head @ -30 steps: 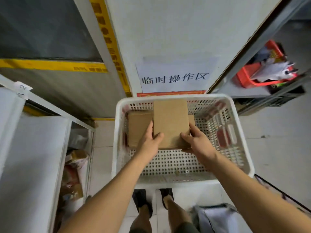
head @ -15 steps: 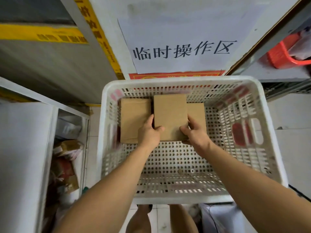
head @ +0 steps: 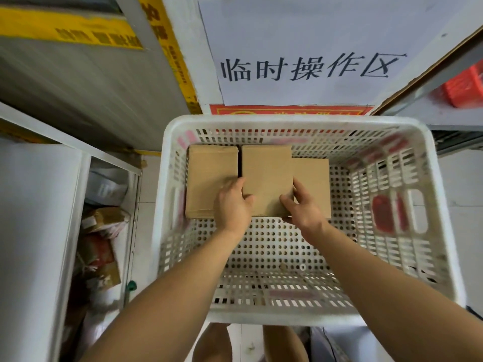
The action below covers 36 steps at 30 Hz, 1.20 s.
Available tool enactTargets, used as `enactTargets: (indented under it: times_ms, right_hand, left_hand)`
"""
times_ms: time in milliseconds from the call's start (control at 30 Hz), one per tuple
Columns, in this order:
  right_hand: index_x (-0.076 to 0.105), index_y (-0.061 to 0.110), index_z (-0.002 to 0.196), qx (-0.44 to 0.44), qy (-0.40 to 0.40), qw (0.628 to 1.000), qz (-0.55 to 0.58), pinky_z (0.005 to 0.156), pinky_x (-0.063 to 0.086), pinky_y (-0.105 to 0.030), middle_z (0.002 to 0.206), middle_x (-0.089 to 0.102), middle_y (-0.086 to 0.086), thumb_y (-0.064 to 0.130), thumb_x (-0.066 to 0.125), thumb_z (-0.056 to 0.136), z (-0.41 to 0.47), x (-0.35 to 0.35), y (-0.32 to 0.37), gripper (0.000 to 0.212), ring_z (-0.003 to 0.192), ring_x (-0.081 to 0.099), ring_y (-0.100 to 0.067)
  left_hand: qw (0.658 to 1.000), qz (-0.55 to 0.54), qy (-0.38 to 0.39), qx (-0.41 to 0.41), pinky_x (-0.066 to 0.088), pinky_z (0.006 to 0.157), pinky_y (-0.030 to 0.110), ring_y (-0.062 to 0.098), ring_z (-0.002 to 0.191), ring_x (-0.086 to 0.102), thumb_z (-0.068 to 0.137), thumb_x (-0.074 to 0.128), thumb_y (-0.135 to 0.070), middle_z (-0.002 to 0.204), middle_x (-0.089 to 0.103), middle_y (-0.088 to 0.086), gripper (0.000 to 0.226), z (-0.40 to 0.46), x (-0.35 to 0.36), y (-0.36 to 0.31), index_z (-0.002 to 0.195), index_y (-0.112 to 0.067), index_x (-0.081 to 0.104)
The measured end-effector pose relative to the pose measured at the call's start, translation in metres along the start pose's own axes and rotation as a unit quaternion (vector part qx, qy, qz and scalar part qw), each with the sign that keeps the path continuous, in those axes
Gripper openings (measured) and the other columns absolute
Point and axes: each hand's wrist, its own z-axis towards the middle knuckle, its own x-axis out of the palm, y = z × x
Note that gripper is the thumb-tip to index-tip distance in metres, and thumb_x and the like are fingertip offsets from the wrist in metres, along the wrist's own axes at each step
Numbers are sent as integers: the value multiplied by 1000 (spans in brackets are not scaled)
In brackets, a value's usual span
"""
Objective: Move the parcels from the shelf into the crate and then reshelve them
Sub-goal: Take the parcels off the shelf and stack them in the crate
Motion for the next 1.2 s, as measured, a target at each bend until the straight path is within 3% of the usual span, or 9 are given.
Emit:
enactTargets:
  times_ms: [67, 167, 300, 467, 600, 667, 800, 1000, 1200]
  right_hand:
    - [36, 34, 162, -4, -5, 999, -35, 108, 55, -46, 150, 53, 9, 11, 55, 108, -8, 1, 7, 61, 129, 59, -20]
    - [31, 23, 165, -12, -22, 992, -127, 115, 48, -43, 159, 46, 2, 21, 58, 108, -25, 0, 21, 63, 138, 53, -24]
    - [40, 18, 160, -59, 0, 974, -218, 95, 50, -26, 157, 52, -5, 29, 56, 109, -62, 0, 48, 55, 132, 58, -20]
    - [58, 19, 145, -171, 51, 941, -289, 107, 53, -36, 138, 68, 0, 33, 59, 107, -127, 22, 115, 41, 125, 64, -12]
    - [63, 22, 140, -243, 100, 904, -338, 102, 53, -31, 132, 70, 2, 33, 58, 107, -184, 62, 182, 35, 118, 66, -12]
    - [64, 17, 139, -289, 124, 882, -352, 100, 49, -28, 128, 71, 0, 26, 61, 106, -212, 87, 215, 34, 117, 66, -13]
    - [67, 21, 136, -383, 184, 813, -399, 103, 55, -39, 128, 74, -2, 27, 62, 105, -265, 143, 268, 32, 113, 70, -19]
    - [66, 27, 137, -477, 284, 727, -404, 98, 46, -19, 129, 74, 5, 30, 65, 103, -357, 240, 320, 34, 117, 69, -10]
    - [61, 30, 142, -558, 343, 656, -376, 94, 49, -25, 128, 70, 11, 36, 63, 103, -449, 337, 365, 40, 115, 65, -8]
  left_hand:
    - [999, -27, 21, -9, 54, 104, 45, 24, 118, 65, 95, 76, -28, 132, 69, 3, 58, -4, -5, 1, 149, -24, 55]
    - [994, -92, 51, -23, 56, 102, 44, 21, 114, 65, 100, 68, -30, 128, 69, 2, 52, -14, -24, 1, 151, -27, 54]
    - [992, -124, 37, -3, 55, 103, 33, 12, 112, 66, 102, 67, -30, 134, 69, -3, 41, -38, -69, -6, 142, -20, 63]
    - [992, -128, -2, 7, 53, 95, 23, 6, 105, 66, 103, 66, -33, 130, 71, -4, 36, -87, -165, -17, 136, -20, 67]
    - [993, -86, -78, -3, 48, 89, 24, 11, 111, 65, 103, 63, -41, 127, 69, -9, 38, -129, -254, -19, 138, -25, 65]
    - [990, -67, -121, -22, 50, 95, 29, 13, 117, 65, 102, 62, -43, 132, 69, -8, 40, -148, -298, -14, 138, -27, 65]
    - [973, -60, -213, -72, 45, 101, 23, 15, 116, 67, 100, 65, -40, 133, 71, -1, 38, -195, -377, 4, 135, -24, 68]
    - [913, -70, -375, -143, 47, 107, 29, 17, 120, 66, 101, 65, -38, 135, 69, -2, 38, -290, -480, 35, 136, -23, 67]
    - [844, -94, -501, -165, 47, 95, 23, 18, 122, 65, 100, 69, -35, 132, 70, 1, 44, -367, -573, 67, 140, -17, 65]
